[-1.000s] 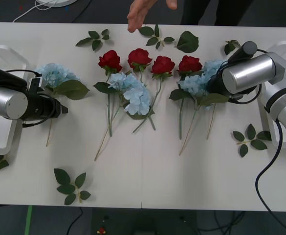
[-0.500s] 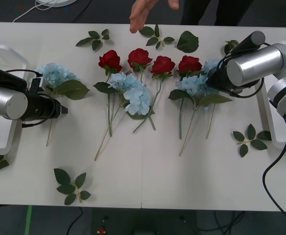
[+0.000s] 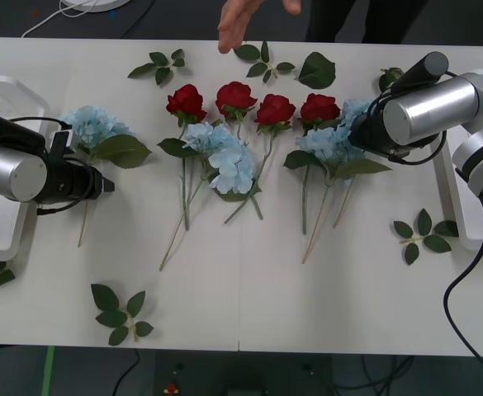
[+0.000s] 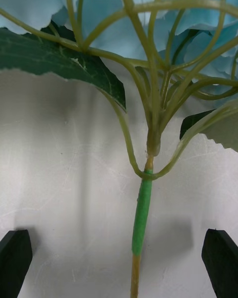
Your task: Place the red flowers into the right box and the blue flowers into the left box. If a person shows an open palm, hand one flower to the person first, then continue sorting.
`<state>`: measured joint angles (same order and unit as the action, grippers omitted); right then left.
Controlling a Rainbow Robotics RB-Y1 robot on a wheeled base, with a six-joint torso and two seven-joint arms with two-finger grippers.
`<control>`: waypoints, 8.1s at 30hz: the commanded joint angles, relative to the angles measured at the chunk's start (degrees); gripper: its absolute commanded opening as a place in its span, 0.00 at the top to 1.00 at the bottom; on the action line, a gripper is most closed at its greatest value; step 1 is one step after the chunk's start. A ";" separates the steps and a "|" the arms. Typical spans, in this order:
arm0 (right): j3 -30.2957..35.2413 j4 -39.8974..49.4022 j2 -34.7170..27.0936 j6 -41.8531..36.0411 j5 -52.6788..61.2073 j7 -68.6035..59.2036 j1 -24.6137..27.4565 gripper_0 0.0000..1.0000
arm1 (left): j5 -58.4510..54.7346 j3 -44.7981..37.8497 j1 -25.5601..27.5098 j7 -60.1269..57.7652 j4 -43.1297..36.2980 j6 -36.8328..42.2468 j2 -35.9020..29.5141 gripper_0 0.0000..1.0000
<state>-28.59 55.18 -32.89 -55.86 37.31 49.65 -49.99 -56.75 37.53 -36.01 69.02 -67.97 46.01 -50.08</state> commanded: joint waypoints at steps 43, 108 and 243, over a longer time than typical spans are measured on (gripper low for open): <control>13.56 24.01 -21.16 -13.05 28.61 24.26 5.17 1.00 | 0.59 1.06 -0.20 3.14 0.21 -0.49 -2.31 0.00; 1.61 11.45 -11.14 12.09 16.57 20.31 15.45 0.00 | 0.59 1.06 -0.20 3.14 0.21 -0.49 -2.31 0.00; 14.88 45.90 -6.57 38.54 16.65 52.48 12.55 0.00 | 0.59 1.06 -0.20 3.14 0.21 -0.49 -2.31 0.00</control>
<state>-13.46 100.60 -40.89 -18.04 54.08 101.45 -35.11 -56.65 37.68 -36.01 69.03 -67.91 45.95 -50.11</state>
